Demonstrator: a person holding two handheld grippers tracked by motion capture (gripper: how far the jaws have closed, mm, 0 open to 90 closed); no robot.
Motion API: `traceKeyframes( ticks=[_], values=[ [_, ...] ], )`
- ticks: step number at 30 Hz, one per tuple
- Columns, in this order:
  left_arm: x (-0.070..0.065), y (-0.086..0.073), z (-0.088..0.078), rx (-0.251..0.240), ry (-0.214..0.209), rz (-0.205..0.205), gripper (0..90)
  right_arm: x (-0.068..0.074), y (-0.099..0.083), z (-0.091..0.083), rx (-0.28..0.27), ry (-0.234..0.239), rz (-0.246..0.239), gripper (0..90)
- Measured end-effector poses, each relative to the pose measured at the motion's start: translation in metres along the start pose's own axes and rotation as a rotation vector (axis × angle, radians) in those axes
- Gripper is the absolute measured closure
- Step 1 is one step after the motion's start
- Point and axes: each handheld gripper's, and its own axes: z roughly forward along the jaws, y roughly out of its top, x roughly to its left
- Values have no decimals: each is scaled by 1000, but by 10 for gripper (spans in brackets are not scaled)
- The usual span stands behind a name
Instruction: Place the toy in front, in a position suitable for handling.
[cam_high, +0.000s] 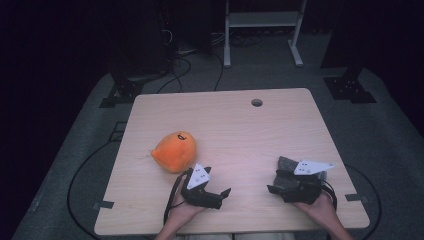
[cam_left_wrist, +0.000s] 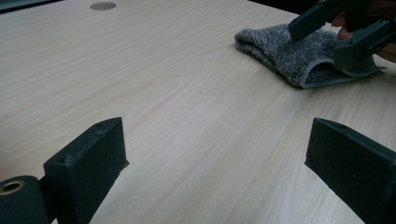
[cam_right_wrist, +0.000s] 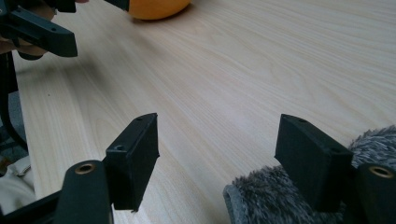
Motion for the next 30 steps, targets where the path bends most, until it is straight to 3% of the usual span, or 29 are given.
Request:
traceKeyframes(
  ticks=[7, 15, 21, 22, 25, 26, 29, 30],
  values=[
    [9, 10, -8, -28, 26, 17, 50, -1, 0, 1, 4, 3, 0, 288],
    [27, 24, -25, -92, 90, 24, 44, 1, -1, -1, 6, -7, 2, 290],
    [43, 29, -35, -119, 151, 36, 38, 2, -3, -4, 2, -20, -5, 295],
    [49, 28, -39, -126, 174, 32, 38, 1, -4, -5, 0, -21, 1, 295],
    [56, 27, -44, -129, 193, 21, 38, 0, -5, -6, -1, -23, 1, 295],
    [63, 26, -49, -126, 229, 17, 38, 0, -5, -7, -3, -23, 2, 295],
    [70, 23, -54, -133, 251, 3, 38, 0, -4, -6, -3, -21, 1, 295],
    [78, 20, -60, -132, 287, 3, 38, 0, -4, -6, -1, -20, -1, 295]
  ],
)
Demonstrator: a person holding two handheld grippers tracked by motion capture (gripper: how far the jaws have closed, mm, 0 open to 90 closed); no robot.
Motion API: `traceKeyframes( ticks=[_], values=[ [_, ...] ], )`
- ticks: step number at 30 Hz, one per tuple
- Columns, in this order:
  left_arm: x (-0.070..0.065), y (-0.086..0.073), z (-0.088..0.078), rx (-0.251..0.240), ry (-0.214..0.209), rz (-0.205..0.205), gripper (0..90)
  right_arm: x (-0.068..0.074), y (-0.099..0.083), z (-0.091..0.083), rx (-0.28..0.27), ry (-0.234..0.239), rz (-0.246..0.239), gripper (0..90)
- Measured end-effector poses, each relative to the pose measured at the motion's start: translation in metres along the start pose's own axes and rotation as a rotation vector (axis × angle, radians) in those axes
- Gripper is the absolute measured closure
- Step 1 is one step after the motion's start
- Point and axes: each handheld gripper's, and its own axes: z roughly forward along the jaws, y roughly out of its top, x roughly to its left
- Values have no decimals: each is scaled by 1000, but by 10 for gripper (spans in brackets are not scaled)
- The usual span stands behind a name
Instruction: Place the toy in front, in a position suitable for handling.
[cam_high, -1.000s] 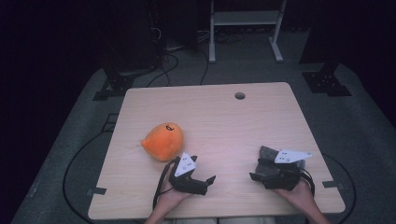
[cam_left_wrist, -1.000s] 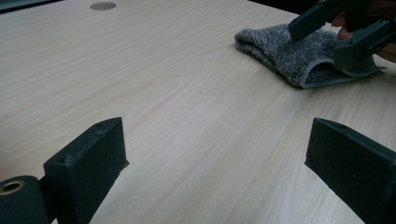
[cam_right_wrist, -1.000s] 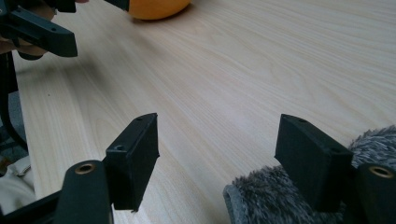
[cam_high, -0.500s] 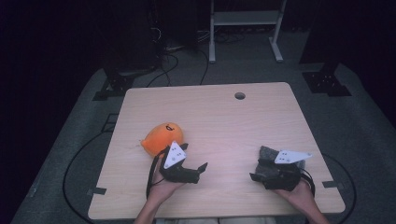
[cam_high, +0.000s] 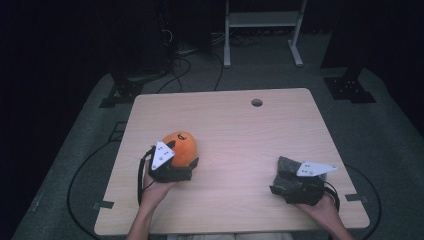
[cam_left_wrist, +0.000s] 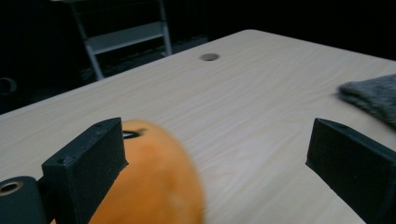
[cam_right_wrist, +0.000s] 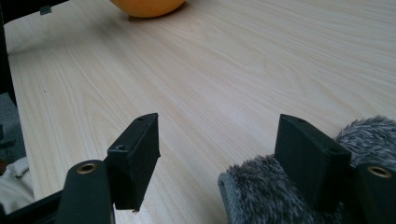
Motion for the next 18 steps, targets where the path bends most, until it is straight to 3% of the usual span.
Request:
traceKeyframes(
  ticks=[1, 2, 3, 4, 8, 13, 18],
  values=[
    [0, 0, 0, 0, 0, 0, 38, 0, 0, 0, 0, 0, 0, 295],
    [10, -3, -5, 0, 23, -13, 38, 1, 0, 0, 1, -1, -2, 295],
    [10, -3, -5, 0, 23, -13, 38, 1, 0, 0, -1, -1, -2, 295],
    [20, -5, -9, 1, 51, -23, 38, 1, 0, 0, -1, -2, -2, 295],
    [35, -14, -14, 10, 95, -44, 38, 1, 0, 0, 1, -2, -1, 294],
    [46, -26, -9, 51, 115, -80, 44, 0, 1, 2, 3, -3, -1, 294],
    [50, -37, 2, 85, 128, -88, 49, 0, 0, 0, 0, -7, -2, 295]
  ],
)
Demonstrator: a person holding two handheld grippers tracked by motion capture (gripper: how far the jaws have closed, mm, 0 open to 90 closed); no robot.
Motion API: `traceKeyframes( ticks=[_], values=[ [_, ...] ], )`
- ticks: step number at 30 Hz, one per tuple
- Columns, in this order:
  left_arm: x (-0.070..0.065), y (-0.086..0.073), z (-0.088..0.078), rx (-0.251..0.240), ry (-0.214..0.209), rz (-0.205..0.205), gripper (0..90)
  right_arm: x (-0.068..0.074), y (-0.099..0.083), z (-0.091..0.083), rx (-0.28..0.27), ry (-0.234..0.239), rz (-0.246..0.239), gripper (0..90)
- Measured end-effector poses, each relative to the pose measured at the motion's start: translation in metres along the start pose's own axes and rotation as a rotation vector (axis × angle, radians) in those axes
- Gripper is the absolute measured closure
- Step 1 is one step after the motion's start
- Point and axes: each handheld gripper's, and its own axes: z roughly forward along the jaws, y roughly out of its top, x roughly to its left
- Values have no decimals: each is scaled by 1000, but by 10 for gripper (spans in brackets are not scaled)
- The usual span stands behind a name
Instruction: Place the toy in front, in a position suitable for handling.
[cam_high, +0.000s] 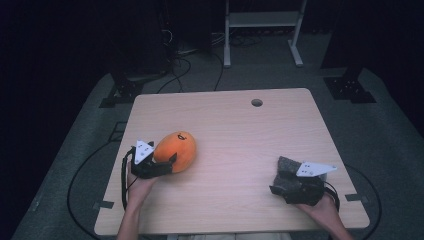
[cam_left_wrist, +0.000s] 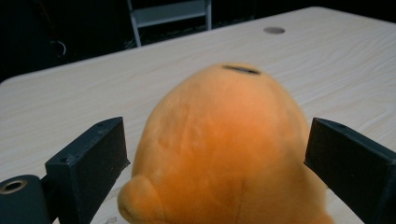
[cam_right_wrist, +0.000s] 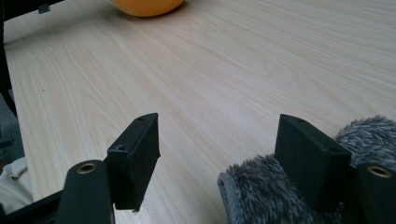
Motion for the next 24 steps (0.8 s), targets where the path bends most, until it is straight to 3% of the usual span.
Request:
traceKeyframes(
  ticks=[4, 7, 12, 17, 24],
  values=[
    [-1, -5, 9, 18, -30, -6, 53, -1, -1, -1, 2, -3, 2, 295],
    [-1, -7, 11, 10, -29, 6, 52, -2, -1, -2, -3, -4, 6, 295],
    [0, -13, 12, 43, -38, -8, 59, -3, 0, -3, -10, -11, 6, 297],
    [2, -13, 9, 63, -48, -19, 183, -5, 0, -3, -10, -13, 16, 302],
    [0, -12, 4, 48, -26, -8, 373, -5, 2, -3, -14, -11, 10, 308]
  ],
)
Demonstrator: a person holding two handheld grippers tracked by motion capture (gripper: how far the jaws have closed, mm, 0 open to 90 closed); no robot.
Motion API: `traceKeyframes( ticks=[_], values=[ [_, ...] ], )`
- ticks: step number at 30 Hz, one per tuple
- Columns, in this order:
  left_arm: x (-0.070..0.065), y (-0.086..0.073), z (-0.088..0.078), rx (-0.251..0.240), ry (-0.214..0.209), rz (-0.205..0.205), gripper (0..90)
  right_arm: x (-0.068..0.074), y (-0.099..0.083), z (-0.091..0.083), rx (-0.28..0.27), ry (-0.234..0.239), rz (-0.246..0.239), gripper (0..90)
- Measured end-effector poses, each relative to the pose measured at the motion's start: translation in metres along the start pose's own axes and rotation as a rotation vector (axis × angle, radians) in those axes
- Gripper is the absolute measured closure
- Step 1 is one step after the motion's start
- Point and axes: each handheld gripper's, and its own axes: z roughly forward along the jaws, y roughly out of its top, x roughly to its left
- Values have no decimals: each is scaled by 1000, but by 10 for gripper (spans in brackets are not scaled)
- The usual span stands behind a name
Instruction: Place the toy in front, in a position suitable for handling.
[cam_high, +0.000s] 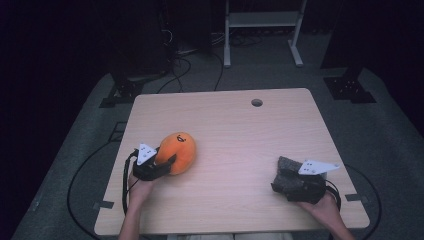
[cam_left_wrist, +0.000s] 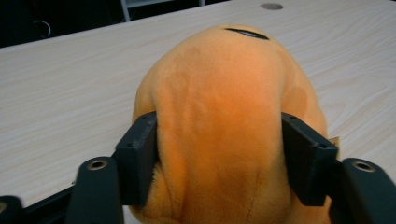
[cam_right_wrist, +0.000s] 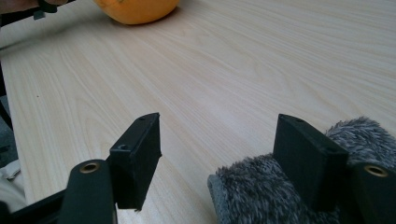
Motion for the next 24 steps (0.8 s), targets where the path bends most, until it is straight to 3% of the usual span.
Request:
traceKeyframes(
  ticks=[5, 11, 21, 24],
  values=[
    [2, 1, -2, -32, -8, -41, 443, -2, 0, -2, -6, -3, 7, 311],
    [3, 1, -4, -54, -1, -61, 500, -3, -1, -4, -15, -6, 11, 311],
    [11, 3, -13, -108, -17, -120, 509, -4, -1, -6, -18, -11, 12, 312],
    [8, 8, -19, -142, -35, -123, 507, -7, 0, -10, -37, -37, 1, 314]
  ],
)
